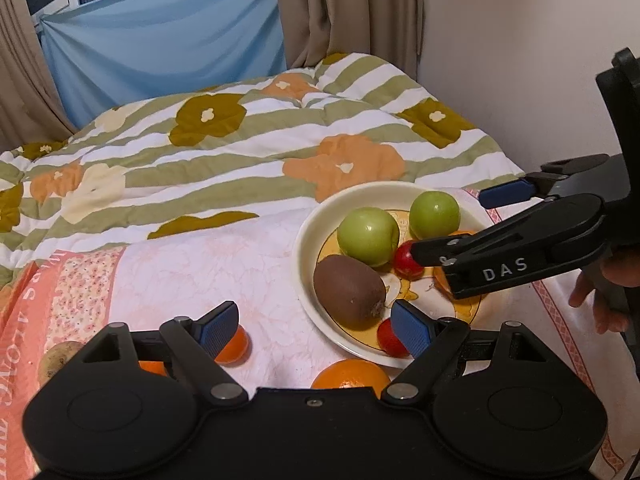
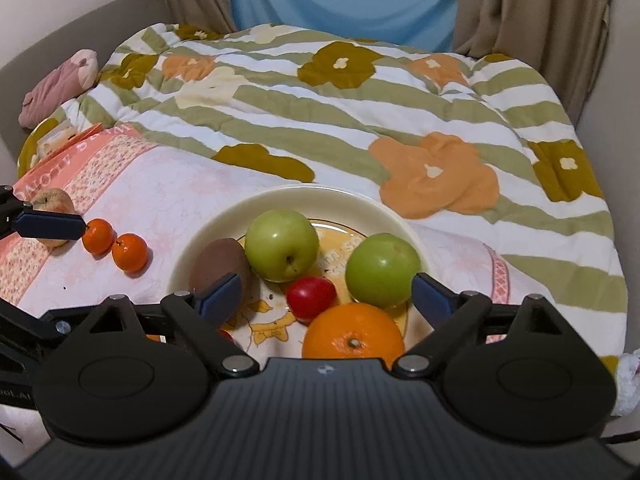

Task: Organize fruits
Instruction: 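Move the left gripper to the large apple while the right gripper approaches the large orange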

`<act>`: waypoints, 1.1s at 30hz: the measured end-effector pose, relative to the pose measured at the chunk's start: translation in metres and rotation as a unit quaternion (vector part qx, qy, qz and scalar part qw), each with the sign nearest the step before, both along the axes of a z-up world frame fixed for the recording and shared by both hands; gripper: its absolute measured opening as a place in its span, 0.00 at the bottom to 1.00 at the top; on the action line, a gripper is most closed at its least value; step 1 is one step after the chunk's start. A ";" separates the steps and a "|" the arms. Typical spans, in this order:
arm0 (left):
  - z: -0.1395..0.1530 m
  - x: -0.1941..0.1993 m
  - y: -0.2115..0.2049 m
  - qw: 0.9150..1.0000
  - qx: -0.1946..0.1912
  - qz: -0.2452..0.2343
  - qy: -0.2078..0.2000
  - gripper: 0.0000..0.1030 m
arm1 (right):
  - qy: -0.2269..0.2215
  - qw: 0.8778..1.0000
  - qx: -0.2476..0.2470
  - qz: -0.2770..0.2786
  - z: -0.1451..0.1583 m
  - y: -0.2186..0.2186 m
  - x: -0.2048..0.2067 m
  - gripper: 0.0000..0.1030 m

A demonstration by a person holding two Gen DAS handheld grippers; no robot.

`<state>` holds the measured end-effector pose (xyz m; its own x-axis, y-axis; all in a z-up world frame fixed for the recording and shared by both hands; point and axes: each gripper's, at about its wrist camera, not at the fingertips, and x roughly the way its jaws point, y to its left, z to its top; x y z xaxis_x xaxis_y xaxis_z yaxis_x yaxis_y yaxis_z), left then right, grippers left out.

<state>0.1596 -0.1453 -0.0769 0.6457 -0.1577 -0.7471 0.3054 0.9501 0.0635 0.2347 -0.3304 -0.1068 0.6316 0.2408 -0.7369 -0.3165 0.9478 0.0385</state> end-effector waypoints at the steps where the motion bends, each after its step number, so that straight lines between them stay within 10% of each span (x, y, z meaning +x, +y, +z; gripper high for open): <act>1: 0.002 -0.002 0.001 1.000 0.000 0.001 -0.003 0.84 | -0.002 1.000 0.001 -0.002 0.003 -0.001 -0.002 1.00; 33: 0.070 -0.086 0.127 0.998 -0.011 0.031 -0.049 0.97 | -0.045 0.994 -0.003 -0.104 0.099 0.067 -0.129 1.00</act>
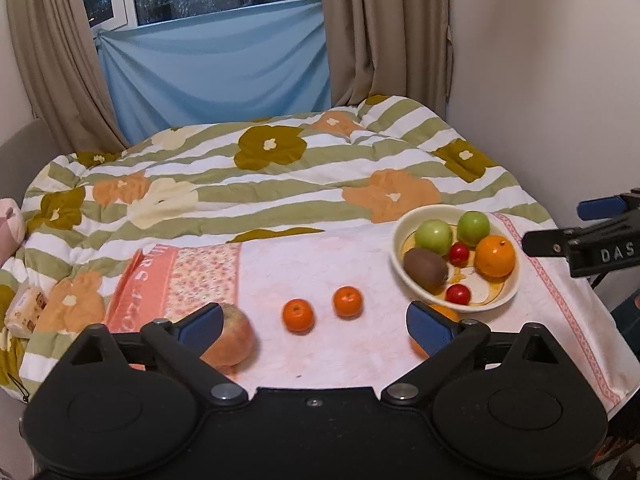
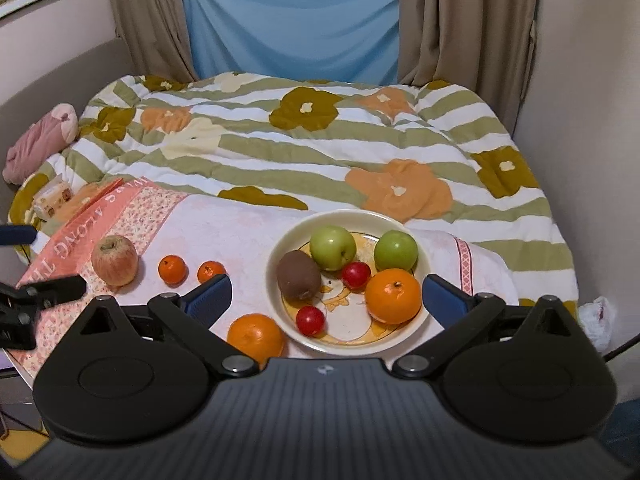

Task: Organize fruits
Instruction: 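Move the left gripper to the large apple while the right gripper approaches the large orange, then grasp the large apple with the left gripper while the right gripper grasps the large orange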

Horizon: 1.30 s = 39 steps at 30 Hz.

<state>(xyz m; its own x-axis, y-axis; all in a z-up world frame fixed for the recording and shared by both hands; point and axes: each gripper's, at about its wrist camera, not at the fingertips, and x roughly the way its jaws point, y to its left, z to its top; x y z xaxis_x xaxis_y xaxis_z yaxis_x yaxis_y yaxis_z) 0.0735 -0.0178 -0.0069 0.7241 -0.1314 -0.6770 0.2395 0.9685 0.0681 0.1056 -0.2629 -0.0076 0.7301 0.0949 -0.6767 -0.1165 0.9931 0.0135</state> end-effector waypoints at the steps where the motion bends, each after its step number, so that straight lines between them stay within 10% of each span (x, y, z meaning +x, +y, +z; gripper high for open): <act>1: -0.001 0.001 0.007 1.000 -0.003 -0.001 0.003 0.97 | 0.001 1.000 -0.001 -0.003 0.000 0.006 -0.003 1.00; 39: -0.124 0.119 0.102 0.989 0.032 -0.110 0.092 0.87 | 0.080 0.975 0.037 -0.202 -0.129 0.094 0.030 1.00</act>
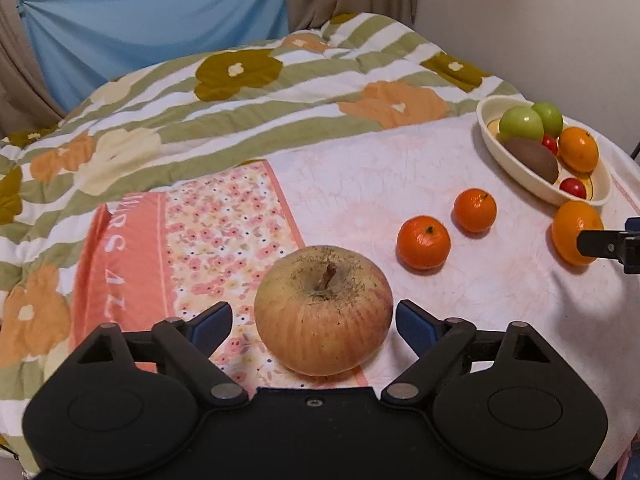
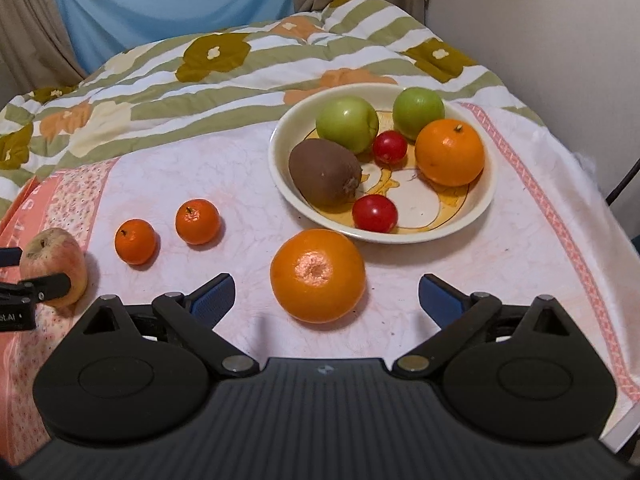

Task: Organize fruits
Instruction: 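Grasp the large apple with the left gripper while the right gripper grasps the large orange, then carry the apple and the large orange up and over to the bowl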

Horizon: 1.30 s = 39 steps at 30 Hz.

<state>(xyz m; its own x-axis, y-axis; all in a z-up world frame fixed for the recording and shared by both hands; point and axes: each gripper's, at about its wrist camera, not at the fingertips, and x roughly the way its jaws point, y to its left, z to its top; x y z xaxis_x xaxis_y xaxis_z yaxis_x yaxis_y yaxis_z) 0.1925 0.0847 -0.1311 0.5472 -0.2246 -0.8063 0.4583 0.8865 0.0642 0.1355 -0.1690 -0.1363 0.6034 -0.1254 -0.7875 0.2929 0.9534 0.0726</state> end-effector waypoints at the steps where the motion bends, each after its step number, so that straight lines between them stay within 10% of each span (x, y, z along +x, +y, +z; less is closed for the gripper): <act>1: -0.002 0.001 0.000 1.000 -0.001 -0.003 0.001 0.86 | 0.001 1.000 0.001 -0.001 -0.002 0.000 0.001 1.00; 15: -0.011 0.005 -0.004 1.000 0.000 -0.026 0.006 0.78 | 0.014 1.000 0.014 -0.011 -0.020 -0.002 0.018 0.95; 21: -0.010 0.005 -0.002 1.000 -0.004 -0.021 0.009 0.77 | 0.022 1.000 0.013 0.000 -0.027 -0.005 0.027 0.74; 39: 0.007 -0.018 0.002 1.000 -0.021 0.001 -0.020 0.77 | 0.001 0.999 -0.003 0.034 -0.014 0.003 0.014 0.73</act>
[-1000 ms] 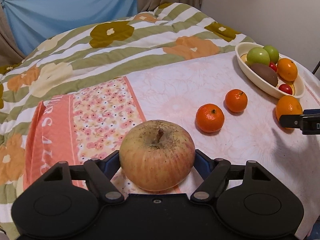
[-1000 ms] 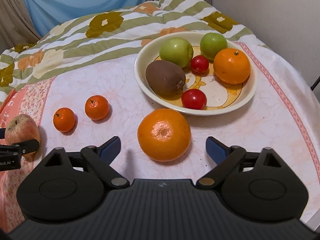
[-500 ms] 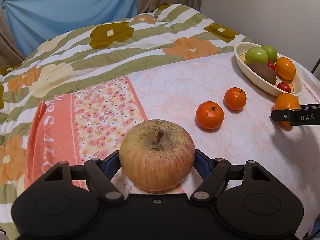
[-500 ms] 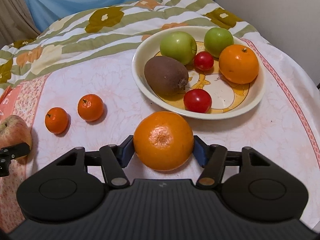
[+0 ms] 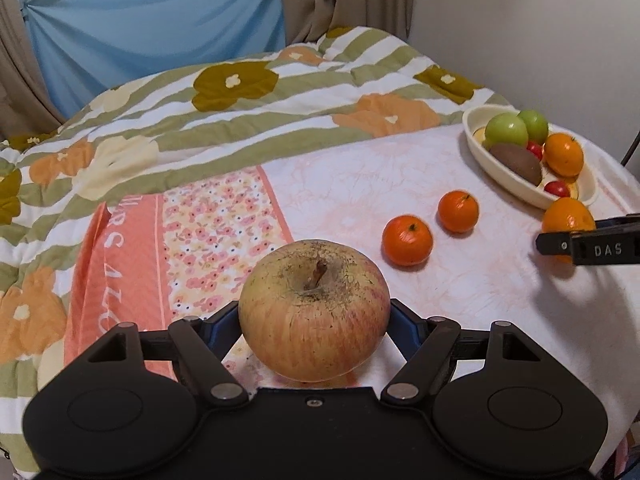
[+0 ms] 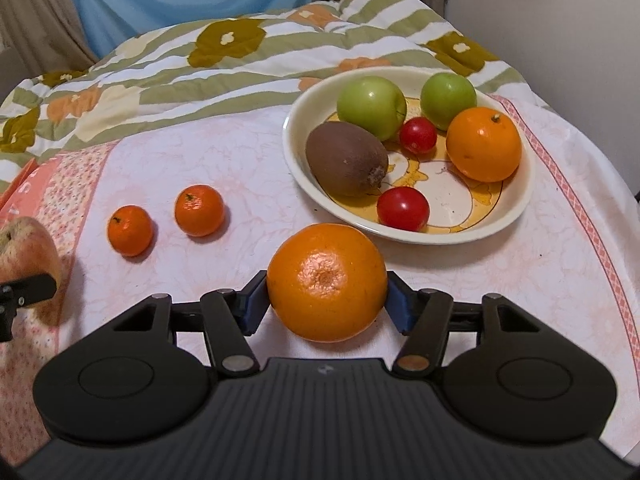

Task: Organize fruits
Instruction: 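Carry the apple and the large orange up and over to the bowl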

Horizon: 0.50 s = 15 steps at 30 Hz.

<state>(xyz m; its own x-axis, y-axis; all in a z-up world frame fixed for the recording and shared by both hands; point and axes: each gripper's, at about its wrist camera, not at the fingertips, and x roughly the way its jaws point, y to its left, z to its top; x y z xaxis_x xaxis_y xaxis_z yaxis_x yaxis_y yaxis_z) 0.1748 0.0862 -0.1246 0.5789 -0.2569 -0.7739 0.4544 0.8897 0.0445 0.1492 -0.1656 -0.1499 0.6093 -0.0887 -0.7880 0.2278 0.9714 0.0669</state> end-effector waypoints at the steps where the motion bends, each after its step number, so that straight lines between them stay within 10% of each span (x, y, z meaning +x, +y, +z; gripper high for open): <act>1: 0.003 -0.002 -0.001 1.000 -0.002 0.001 -0.002 0.77 | -0.003 1.000 0.002 0.003 0.004 0.000 -0.002 0.73; 15: 0.070 -0.030 -0.050 0.998 -0.027 0.019 -0.051 0.77 | -0.052 0.998 0.010 0.044 0.074 -0.030 -0.030 0.73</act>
